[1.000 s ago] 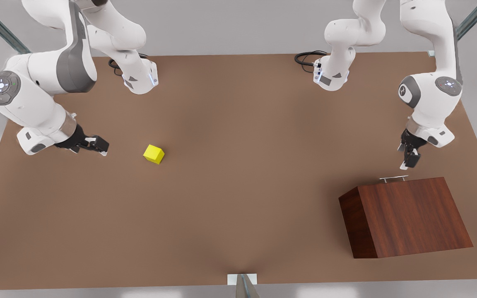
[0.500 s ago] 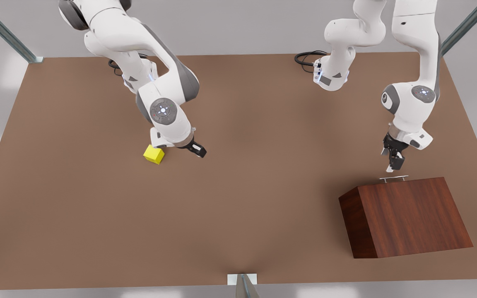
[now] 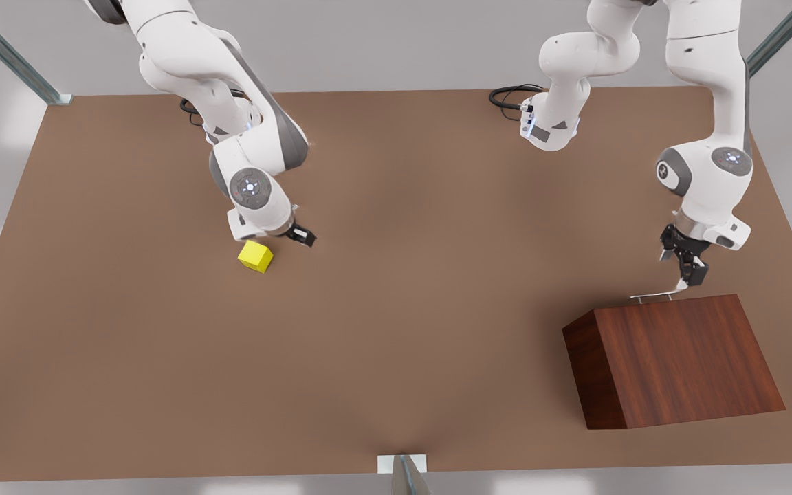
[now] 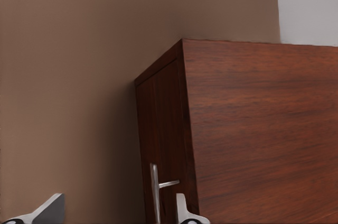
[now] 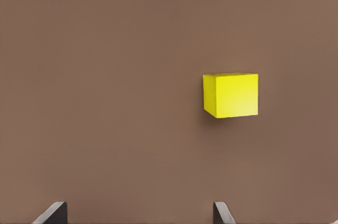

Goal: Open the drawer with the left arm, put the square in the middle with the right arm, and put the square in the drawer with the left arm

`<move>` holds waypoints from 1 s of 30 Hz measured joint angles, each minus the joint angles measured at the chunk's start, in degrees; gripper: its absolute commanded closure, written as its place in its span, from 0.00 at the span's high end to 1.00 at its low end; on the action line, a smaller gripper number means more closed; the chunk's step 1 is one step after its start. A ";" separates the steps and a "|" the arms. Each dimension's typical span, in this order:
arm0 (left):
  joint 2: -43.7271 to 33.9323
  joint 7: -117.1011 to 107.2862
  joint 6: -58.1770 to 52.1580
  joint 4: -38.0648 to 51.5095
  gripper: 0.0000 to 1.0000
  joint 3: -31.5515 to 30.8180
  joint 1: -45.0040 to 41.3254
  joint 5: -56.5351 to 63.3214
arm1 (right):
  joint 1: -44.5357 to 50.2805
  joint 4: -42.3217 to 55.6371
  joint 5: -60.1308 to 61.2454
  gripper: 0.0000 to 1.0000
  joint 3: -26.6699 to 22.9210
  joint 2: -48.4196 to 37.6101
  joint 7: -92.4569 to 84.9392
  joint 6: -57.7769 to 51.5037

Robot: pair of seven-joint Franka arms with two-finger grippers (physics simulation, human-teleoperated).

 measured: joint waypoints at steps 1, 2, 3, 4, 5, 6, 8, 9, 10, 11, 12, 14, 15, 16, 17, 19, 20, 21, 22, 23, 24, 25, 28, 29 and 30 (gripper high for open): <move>0.00 -1.26 -0.08 -0.01 1.00 0.00 -0.98 0.00 | -0.21 -2.81 0.09 1.00 0.00 -0.97 -0.03 2.13; 0.41 -1.36 0.07 0.06 1.00 -0.01 -2.25 0.00 | -0.92 -5.99 0.27 1.00 0.00 -2.16 -1.78 4.56; 0.58 -1.33 0.16 0.08 1.00 -0.01 -3.20 0.05 | -2.70 -7.89 0.40 1.00 0.00 -2.83 -3.93 5.88; 0.80 -1.33 0.30 0.16 1.00 -0.01 -3.31 0.11 | -5.08 -10.06 0.61 1.00 -0.08 -3.50 -6.97 7.79; 0.85 -1.33 0.34 0.17 1.00 0.00 -2.64 0.16 | -7.84 -10.70 2.62 0.98 -0.08 -3.56 -10.17 8.07; 0.89 -1.33 0.35 0.16 1.00 0.00 -1.73 0.19 | -10.14 -10.97 3.21 0.99 -0.17 -3.22 -11.77 8.20; 1.64 -1.33 0.59 0.17 1.00 0.00 -1.46 0.22 | -11.46 -10.75 3.57 1.00 -0.18 -1.03 -12.90 10.86; 1.76 -1.41 0.69 0.17 1.00 0.00 -2.10 0.24 | -9.62 -10.74 3.61 1.00 -0.17 -0.50 -13.27 11.18; 1.93 -1.33 0.70 0.17 1.00 0.00 -2.49 0.27 | -8.59 -10.73 3.69 1.00 -0.08 0.20 -13.71 12.10; 2.43 -1.33 0.77 0.17 1.00 0.00 -2.33 0.29 | -9.22 -10.66 3.69 1.00 -0.08 0.66 -14.44 12.41; 2.76 -1.33 0.84 0.17 1.00 0.00 -1.93 0.33 | -9.77 -10.69 3.70 1.00 -0.08 0.78 -14.74 12.95; 3.50 -1.33 0.96 0.34 1.00 0.00 -2.01 0.42 | -9.55 -10.81 3.69 1.00 -0.16 1.63 -15.92 13.14; 3.78 -1.33 1.01 0.34 1.00 0.00 -2.14 0.46 | -11.33 -10.90 3.69 1.00 -0.17 2.25 -18.38 13.13; 3.87 -1.33 1.57 0.34 1.00 0.00 -2.06 0.48 | -11.83 -10.99 3.70 1.00 -0.17 2.60 -18.70 13.26; 4.33 -1.28 2.17 0.34 1.00 0.00 -1.98 0.51 | -12.20 -11.12 3.69 1.00 -0.17 3.12 -21.68 13.75; 4.58 -1.25 2.37 0.43 1.00 0.00 -2.06 0.57 | -15.60 -13.61 3.69 1.00 -0.17 2.59 -26.78 16.09; 4.58 -1.25 2.37 0.43 1.00 0.00 -2.04 0.59 | -15.56 -13.84 3.69 1.00 -0.17 2.58 -27.34 16.28; 4.74 -1.25 2.37 0.43 1.00 0.00 -2.02 0.60 | -15.50 -14.28 3.69 1.00 -0.17 2.69 -27.36 16.77; 4.99 -1.25 2.37 0.48 1.00 0.00 -2.03 0.61 | -15.70 -14.50 3.70 1.00 -0.17 2.55 -27.31 16.76; 5.02 -1.24 2.37 0.84 1.00 0.00 -2.04 0.62 | -15.32 -14.88 3.78 1.00 -0.17 2.62 -26.78 17.03; 5.20 -1.24 2.37 1.18 1.00 0.00 -2.03 0.62 | -14.82 -14.86 5.45 1.00 -0.17 3.00 -26.58 17.53; 5.80 -1.24 2.37 1.60 1.00 0.00 -2.03 0.63 | -14.84 -14.86 5.96 1.00 -0.17 3.58 -26.49 18.11; 6.16 -1.24 2.31 2.05 1.00 0.00 -2.03 0.63 | -14.88 -14.86 5.74 1.00 -0.17 5.62 -27.50 20.76; 6.16 -1.24 2.31 2.02 1.00 0.00 -2.03 0.64 | -14.77 -14.94 5.64 1.00 -0.17 5.65 -27.54 20.86; 6.16 -1.24 2.28 2.02 1.00 0.00 -2.03 0.62 | -14.38 -15.25 5.63 1.00 -0.17 5.61 -27.46 21.16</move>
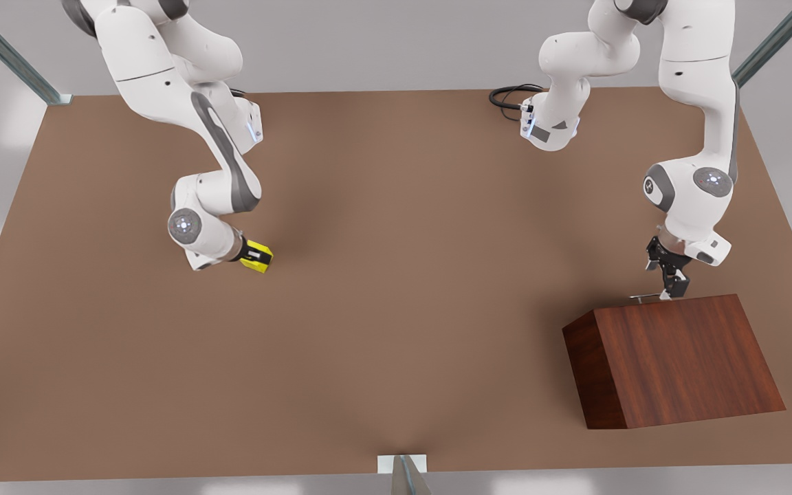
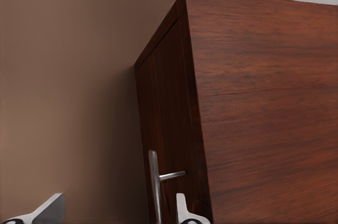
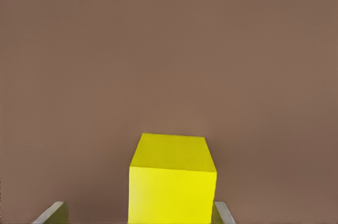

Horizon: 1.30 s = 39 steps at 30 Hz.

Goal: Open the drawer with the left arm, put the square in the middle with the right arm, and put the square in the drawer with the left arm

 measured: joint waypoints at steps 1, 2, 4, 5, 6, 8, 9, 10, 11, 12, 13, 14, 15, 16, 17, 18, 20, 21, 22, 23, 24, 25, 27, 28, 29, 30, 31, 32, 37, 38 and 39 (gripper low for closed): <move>0.00 0.00 -0.16 -0.08 1.00 0.00 0.00 -0.02 | 0.92 -1.34 0.00 1.00 0.00 0.00 0.01 2.22; 0.00 -0.08 -0.33 -0.09 1.00 0.00 0.00 -0.03 | 1.28 -1.87 0.00 1.00 0.00 0.00 0.01 2.92; 0.00 -0.09 -0.68 -0.09 1.00 0.00 0.00 -0.07 | 1.17 -2.42 -0.17 1.00 0.00 0.00 0.01 3.12; 0.07 -0.09 -0.70 -0.09 1.00 0.00 0.00 -0.09 | 1.17 -3.29 -0.17 1.00 0.00 0.00 0.16 3.83; 0.17 -0.09 -0.70 -0.10 1.00 0.00 0.00 -0.11 | 1.11 -3.62 -0.17 1.00 0.00 0.00 0.43 4.17; 0.66 -0.09 -0.62 -0.09 1.00 0.00 0.00 -0.13 | 0.68 -4.08 -0.17 1.00 -0.09 0.08 0.54 5.00; 0.70 -0.09 -0.67 -0.09 1.00 -0.05 0.04 -0.13 | 0.50 -4.90 -0.18 1.00 -0.09 0.02 0.62 6.28; 0.70 -0.09 -0.70 -0.09 1.00 0.00 -0.01 -0.13 | 0.25 -5.30 -0.05 1.00 -0.27 0.00 0.77 6.62; 0.65 -0.09 -0.75 -0.09 1.00 0.00 0.01 -0.14 | 0.16 -5.41 0.13 1.00 -1.22 0.00 0.88 6.65; 0.62 -0.17 -0.92 -0.17 1.00 0.00 0.00 -0.14 | 0.27 -5.41 0.26 1.00 -1.31 -0.08 2.15 6.60; 0.61 -0.18 -1.09 -0.23 1.00 -0.08 0.02 -0.18 | 0.70 -5.49 0.27 1.00 -1.32 -0.09 3.27 6.57; 0.62 -0.18 -1.30 -0.34 1.00 0.00 -0.03 -0.19 | 0.69 -5.50 0.26 1.00 -1.32 -0.01 3.34 6.56; 0.62 -0.18 -1.64 -0.36 1.00 -0.03 -0.01 -0.20 | 0.94 -5.41 0.26 1.00 -1.32 0.08 3.35 6.65; 0.62 -0.22 -1.75 -0.36 1.00 -0.03 -0.02 -0.21 | 1.10 -5.33 0.26 1.00 -1.32 0.38 3.35 6.73; 0.62 -0.26 -2.08 -0.36 1.00 -0.01 -0.02 -0.24 | 1.08 -5.37 0.18 1.00 -1.32 0.44 3.35 6.82; 0.53 -0.26 -2.51 -0.36 1.00 0.00 0.02 -0.28 | 1.08 -5.41 0.10 1.00 -1.32 0.64 3.35 7.00; -0.18 -0.26 -4.33 -0.35 1.00 0.00 -0.01 -0.34 | 1.18 -5.50 0.03 1.00 -1.32 1.35 3.35 8.05; -0.56 -0.26 -5.19 -0.36 1.00 -0.07 0.03 -0.36 | 1.17 -5.50 0.01 1.00 -1.32 1.62 3.35 8.06; -0.89 -0.26 -6.04 -0.44 1.00 0.00 -0.03 -0.38 | 1.27 -5.50 0.00 1.00 -1.32 1.75 3.35 8.38; -1.07 -0.26 -6.36 -0.44 1.00 0.00 0.02 -0.39 | 1.25 -5.50 0.00 1.00 -1.32 1.91 3.35 8.49; -1.06 -0.18 -6.42 -0.44 1.00 0.00 0.02 -0.40 | 1.25 -5.50 -0.05 1.00 -1.32 2.14 3.35 8.89; -1.05 -0.18 -6.42 -0.44 1.00 0.00 -0.01 -0.41 | 1.26 -5.42 -0.09 1.00 -1.32 2.65 3.30 9.06; -1.10 -0.18 -7.70 -0.44 1.00 0.00 0.00 -0.41 | 1.25 -5.41 -0.09 1.00 -1.32 3.23 3.34 10.93; -1.14 -0.18 -8.35 -0.44 1.00 0.00 0.00 -0.42 | 1.28 -5.41 -0.09 1.00 -1.32 3.33 3.27 11.77; -1.62 -0.18 -8.98 -0.61 1.00 0.00 0.00 -0.43 | 1.35 -5.41 -0.17 1.00 -1.32 3.58 3.19 12.00; -1.92 -0.18 -9.92 -0.62 1.00 0.00 0.00 -0.43 | 2.85 -5.41 -0.10 1.00 -1.32 3.76 3.26 12.17; -1.93 -0.18 -10.15 -0.62 1.00 0.00 0.00 -0.43 | 2.77 -5.46 -0.17 1.00 -1.32 3.78 3.26 12.19; -2.26 -0.18 -10.19 -0.81 1.00 0.00 0.00 -0.44 | 2.76 -6.02 -0.17 1.00 -1.32 3.78 3.26 12.19; -3.56 -0.18 -12.36 -1.44 1.00 0.00 -0.04 -0.47 | 2.75 -7.17 -0.18 0.99 -1.32 3.87 3.17 13.60; -3.60 -0.18 -12.39 -1.57 1.00 0.00 0.03 -0.46 | 2.75 -7.17 -0.18 0.99 -1.32 3.87 3.17 13.60; -3.76 -0.18 -12.59 -1.84 1.00 0.00 0.03 -0.46 | 2.80 -7.17 -0.18 0.98 -1.32 4.02 3.12 13.64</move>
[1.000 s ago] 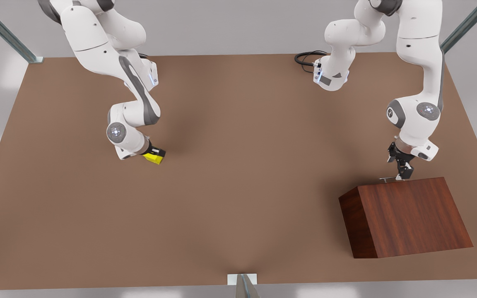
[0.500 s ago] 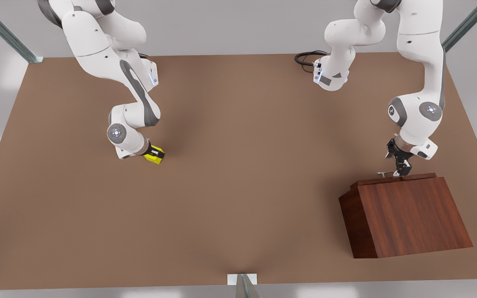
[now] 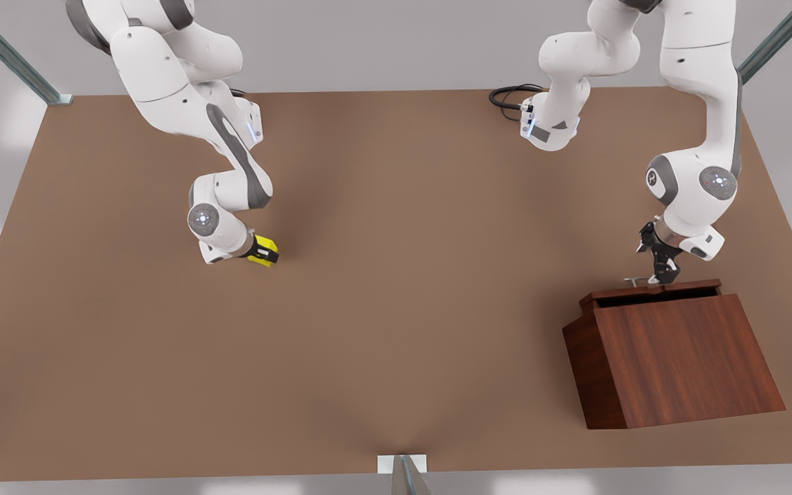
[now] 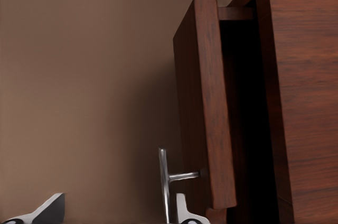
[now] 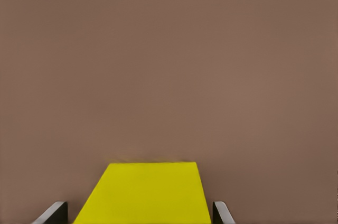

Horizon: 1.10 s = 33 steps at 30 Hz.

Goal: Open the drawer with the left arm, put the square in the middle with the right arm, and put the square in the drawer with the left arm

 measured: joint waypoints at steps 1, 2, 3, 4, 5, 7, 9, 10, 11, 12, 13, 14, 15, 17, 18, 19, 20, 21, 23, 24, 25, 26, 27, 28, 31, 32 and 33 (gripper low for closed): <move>-0.31 0.00 -0.63 -0.01 1.00 0.00 -0.09 -0.01 | -0.05 0.05 -1.48 0.97 0.00 0.15 -0.04 0.04; -0.54 0.00 -0.83 -0.01 1.00 0.00 -0.14 -0.01 | -0.04 0.00 -1.91 0.97 0.00 0.19 -0.04 0.04; -0.63 0.00 -1.35 -0.01 1.00 0.00 -0.11 -0.02 | -0.05 -0.13 -2.79 0.97 0.00 0.20 -0.17 0.77; -0.79 0.00 -1.96 -0.01 1.00 0.00 -0.07 -0.01 | -0.04 -0.25 -3.65 0.97 0.00 0.20 -0.14 0.91; -1.13 0.00 -2.76 -0.01 1.00 0.00 -0.08 -0.01 | -0.05 -0.26 -3.69 0.93 0.00 0.20 -0.21 0.92; -1.17 0.00 -3.25 -0.09 1.00 0.00 -0.12 -0.01 | -0.05 -0.26 -3.94 0.70 0.00 0.20 -0.28 0.92; -1.41 -0.08 -4.25 -0.10 1.00 0.00 -0.14 0.01 | -0.05 -0.18 -4.13 0.55 0.00 0.12 -0.39 0.92; -1.50 -0.09 -4.93 -0.10 1.00 0.00 -0.13 0.02 | -0.05 -0.18 -4.09 0.55 0.00 0.11 -0.36 1.05; -1.82 -0.09 -5.43 -0.10 1.00 0.00 -0.13 0.02 | -0.05 -0.18 -4.02 0.55 0.01 0.16 -0.42 1.11; -2.02 -0.09 -6.15 -0.10 1.00 0.00 -0.13 0.02 | -0.05 -0.18 -3.96 0.55 0.01 0.19 -0.46 1.21; -2.21 -0.09 -6.38 -0.10 1.00 0.00 -0.12 0.03 | -0.05 -0.18 -3.95 0.55 0.01 0.19 -0.46 1.28; -2.29 -0.09 -6.56 -0.10 1.00 0.00 -0.13 0.03 | -0.05 -0.18 -3.97 0.55 0.02 0.19 -0.51 1.25; -2.31 -0.09 -7.14 -0.10 1.00 0.00 -0.17 0.02 | -0.06 -0.10 -3.93 0.55 0.02 0.19 -0.55 1.18; -2.31 -0.18 -7.96 -0.10 1.00 0.00 -0.24 0.02 | -0.07 0.30 -3.85 0.55 0.03 -1.69 -0.07 -0.54; -2.48 -0.18 -8.35 -0.10 1.00 0.00 -0.32 0.02 | -0.06 1.63 -3.78 0.55 0.03 -2.99 0.16 -4.14; -2.65 -0.26 -8.73 -0.10 1.00 0.00 -0.42 0.02 | -0.04 2.75 -3.66 0.55 0.11 -4.12 1.00 -6.88; -3.03 -0.31 -9.15 -0.10 1.00 0.00 -0.51 0.03 | 0.11 3.51 -3.67 0.55 0.31 -4.79 3.78 -7.92; -3.35 -0.43 -9.94 -0.10 1.00 0.00 -0.58 0.03 | 2.10 5.66 -3.41 0.55 0.45 -5.16 6.84 -11.06; -3.71 -0.53 -10.70 -0.44 1.00 -0.01 -0.63 0.03 | 5.83 9.60 -3.25 0.55 1.67 -5.18 15.42 -14.47; -3.72 -0.53 -10.70 -0.45 1.00 -0.01 -0.64 0.03 | 8.71 10.94 -3.27 0.55 1.68 -4.95 19.59 -14.65; -3.72 -0.53 -10.72 -0.53 1.00 -0.01 -0.63 0.03 | 11.81 12.92 -3.24 0.56 1.68 -4.34 24.85 -15.06; -3.72 -0.53 -10.74 -0.59 1.00 -0.01 -0.63 0.03 | 13.92 15.38 -3.16 0.56 1.68 -3.44 28.44 -16.18; -3.65 -0.52 -10.70 -0.63 1.00 -0.01 -0.62 0.03 | 15.45 18.89 -3.08 0.56 1.68 -1.98 32.02 -18.23; -3.63 -0.53 -10.71 -0.63 1.00 -0.01 -0.63 0.03 | 16.43 22.98 -2.95 0.56 2.39 0.35 34.25 -19.98; -3.72 -0.52 -11.59 -1.25 1.00 0.00 -0.58 0.02 | 18.15 33.19 0.53 0.56 5.66 6.11 38.24 -20.80; -4.01 -0.53 -11.92 -1.25 1.00 0.00 -0.56 0.02 | 19.36 37.42 0.63 0.56 5.72 8.41 40.51 -22.28; -4.15 -0.53 -12.28 -1.24 1.00 0.00 -0.55 0.02 | 20.84 42.74 0.62 0.56 5.72 11.50 42.42 -23.68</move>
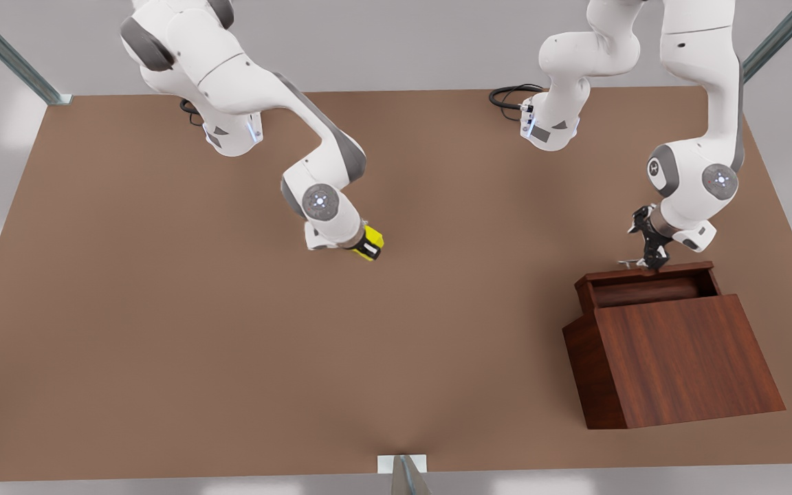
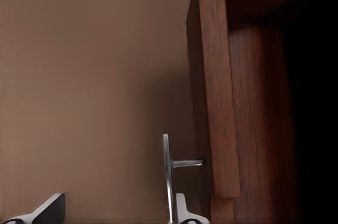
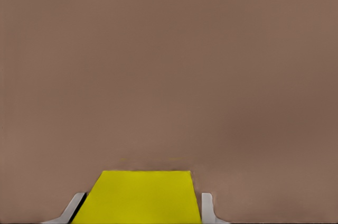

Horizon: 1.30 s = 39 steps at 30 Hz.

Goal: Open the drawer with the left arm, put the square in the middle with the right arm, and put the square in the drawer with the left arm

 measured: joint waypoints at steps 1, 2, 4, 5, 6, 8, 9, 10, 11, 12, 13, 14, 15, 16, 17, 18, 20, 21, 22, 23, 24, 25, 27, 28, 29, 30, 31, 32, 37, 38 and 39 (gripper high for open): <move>-0.25 0.07 -0.25 0.00 1.00 0.00 0.00 0.00 | 2.16 3.98 0.07 0.56 0.00 2.56 1.76 -0.35; -0.36 0.01 -0.59 0.00 1.00 -0.01 -0.01 0.00 | 4.25 7.99 -0.01 0.56 0.00 5.32 4.35 -0.47; -0.60 0.03 -0.67 0.00 1.00 -0.01 -0.05 0.01 | 6.99 13.45 -0.23 0.56 -0.05 8.85 6.84 -0.59; -0.99 0.09 -0.95 0.00 1.00 -0.02 -0.08 0.01 | 8.88 19.27 -0.47 0.56 -0.26 12.32 7.54 -3.01; -1.30 0.09 -0.97 0.00 1.00 -0.01 -0.13 0.01 | 10.62 24.51 -0.64 0.56 -0.59 15.17 7.93 -5.06; -2.06 0.09 -0.90 -0.29 1.00 0.03 -0.25 0.01 | 12.69 30.58 -1.53 0.56 -0.82 19.14 7.86 -6.26; -2.20 0.09 -0.72 -0.48 1.00 0.02 -0.27 0.01 | 14.35 35.36 -1.63 0.56 -1.49 22.30 7.93 -8.42; -2.16 0.09 -0.71 -0.53 1.00 0.02 -0.29 0.01 | 16.46 37.74 -1.64 0.56 -3.26 24.54 9.08 -8.95; -2.05 0.09 -0.57 -0.53 1.00 0.03 -0.31 0.01 | 18.86 38.97 -1.64 0.56 -5.35 25.80 9.92 -9.05; -1.82 0.09 -0.24 -0.53 1.00 0.03 -0.33 0.01 | 20.49 40.61 -1.70 0.56 -6.67 27.62 12.35 -9.15; -1.77 0.09 -0.05 -0.53 1.00 0.04 -0.34 0.01 | 22.51 42.32 -2.07 0.56 -8.83 28.89 14.06 -10.19; -1.68 0.09 -0.06 -0.53 1.00 0.04 -0.36 0.01 | 23.87 42.50 -2.19 0.56 -9.60 29.61 16.75 -10.29; -1.59 0.09 -0.16 -0.53 1.00 0.05 -0.38 0.01 | 25.05 42.58 -2.29 0.56 -10.18 30.76 19.72 -10.15; -1.72 0.09 -0.10 -0.98 1.00 0.04 -0.38 0.01 | 26.53 43.87 -2.31 0.56 -12.16 32.00 22.29 -10.28; -1.85 0.09 -0.34 -1.55 1.00 0.03 -0.33 0.01 | 26.66 44.08 -2.32 0.56 -12.38 32.28 24.71 -10.66; -1.85 0.10 -0.38 -1.76 1.00 0.03 -0.30 -0.02 | 26.66 44.09 -2.33 0.56 -12.47 32.33 27.38 -11.15; -1.94 0.09 -0.60 -1.76 1.00 0.03 -0.24 0.00 | 26.66 44.43 -2.20 0.56 -12.32 33.40 30.98 -11.04; -2.03 0.09 -0.62 -1.76 1.00 0.02 -0.25 0.00 | 26.61 44.46 -2.06 0.56 -12.22 33.63 31.71 -11.08; -2.16 0.09 -0.73 -1.76 1.00 0.02 -0.24 0.00 | 26.58 44.44 -1.92 0.56 -12.06 33.78 31.83 -11.10; -2.20 0.09 -0.87 -1.76 1.00 0.02 -0.22 0.00 | 26.57 44.44 -1.89 0.56 -11.99 33.87 31.84 -11.01; -2.25 0.09 -0.96 -1.76 1.00 0.02 -0.21 0.00 | 26.57 44.44 -1.91 0.56 -11.95 33.87 31.84 -10.96; -2.34 0.09 -1.02 -1.76 1.00 0.02 -0.20 0.01 | 26.57 44.44 -1.85 0.56 -11.95 33.87 31.76 -10.80; -2.38 0.04 -1.06 -1.76 1.00 0.02 -0.18 0.01 | 26.58 44.45 -1.83 0.57 -11.92 33.87 31.53 -9.87; -2.38 0.08 -1.14 -1.76 1.00 0.02 -0.19 0.01 | 26.57 44.44 -1.83 0.58 -11.89 33.94 31.49 -9.66; -2.38 0.09 -1.47 -1.76 1.00 0.02 -0.18 0.01 | 26.58 44.44 -1.83 0.58 -11.79 34.08 31.49 -9.53; -2.55 0.09 -1.89 -1.76 1.00 0.02 -0.19 0.01 | 26.57 44.44 -1.83 0.63 -11.73 34.59 31.62 -9.13; -2.81 0.09 -2.19 -1.76 1.00 0.01 -0.20 0.01 | 26.57 44.44 -1.75 0.65 -11.69 34.87 31.66 -8.63; -2.90 0.09 -2.50 -1.76 1.00 0.01 -0.21 0.01 | 26.58 44.44 -1.73 0.89 -11.61 34.92 31.66 -8.67; -4.83 0.26 -4.93 -1.54 1.00 0.01 -0.33 0.05 | 26.54 44.45 -1.68 1.00 -11.43 34.86 31.72 -8.11; -5.30 0.33 -5.69 -1.35 1.00 0.01 -0.33 0.13 | 26.57 44.45 -1.68 1.00 -11.43 34.84 31.65 -8.18; -6.63 0.35 -7.35 -1.03 1.00 0.00 -0.31 0.21 | 26.48 44.45 -1.68 1.00 -11.43 34.79 31.64 -8.68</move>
